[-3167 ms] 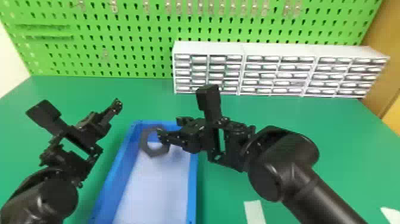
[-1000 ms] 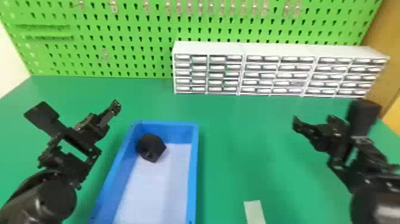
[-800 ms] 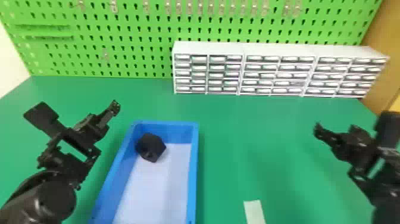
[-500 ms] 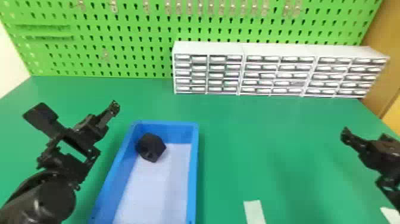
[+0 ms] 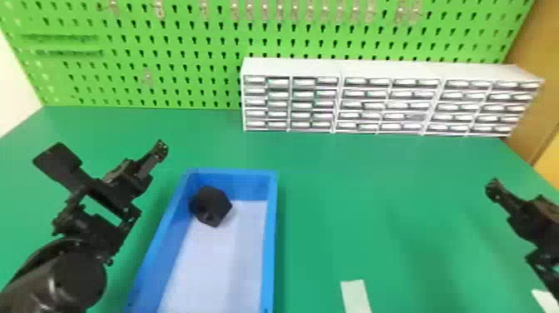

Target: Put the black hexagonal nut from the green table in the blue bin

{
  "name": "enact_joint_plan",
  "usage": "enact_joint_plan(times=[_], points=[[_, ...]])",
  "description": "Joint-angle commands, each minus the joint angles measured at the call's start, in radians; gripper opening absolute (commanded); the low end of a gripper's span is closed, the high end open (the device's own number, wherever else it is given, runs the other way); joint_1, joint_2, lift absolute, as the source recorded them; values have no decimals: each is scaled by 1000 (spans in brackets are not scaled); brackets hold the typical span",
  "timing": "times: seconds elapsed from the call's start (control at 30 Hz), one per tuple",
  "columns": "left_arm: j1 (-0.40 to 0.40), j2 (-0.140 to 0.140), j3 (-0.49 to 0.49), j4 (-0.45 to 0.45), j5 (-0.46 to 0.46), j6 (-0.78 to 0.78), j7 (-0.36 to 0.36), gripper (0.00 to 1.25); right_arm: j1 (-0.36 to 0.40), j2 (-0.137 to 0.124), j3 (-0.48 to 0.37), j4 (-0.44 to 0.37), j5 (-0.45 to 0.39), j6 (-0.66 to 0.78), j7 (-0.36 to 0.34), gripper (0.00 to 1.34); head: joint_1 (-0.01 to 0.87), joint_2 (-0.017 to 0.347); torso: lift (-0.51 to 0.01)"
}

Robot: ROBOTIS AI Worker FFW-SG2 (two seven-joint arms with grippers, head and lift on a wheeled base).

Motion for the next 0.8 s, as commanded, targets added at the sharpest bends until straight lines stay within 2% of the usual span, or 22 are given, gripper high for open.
enact_joint_plan(times=[0.0,0.1,0.37,0.77], points=[[0,0,0,1,0,0,0,1132,-6,-22,28,4,-20,10,0,1140,666,32,-100],[0,0,0,1,0,0,0,1132,-8,-29,37,5,-25,14,0,1140,666,32,-100],[2,0,0,1,0,0,0,1134,-16,-22,40,5,-3,39,0,1140,666,32,-100],[-2,2,-9,1,-23,0,-6,1134,-40,-19,99,10,79,86,0,1137,666,32,-100]])
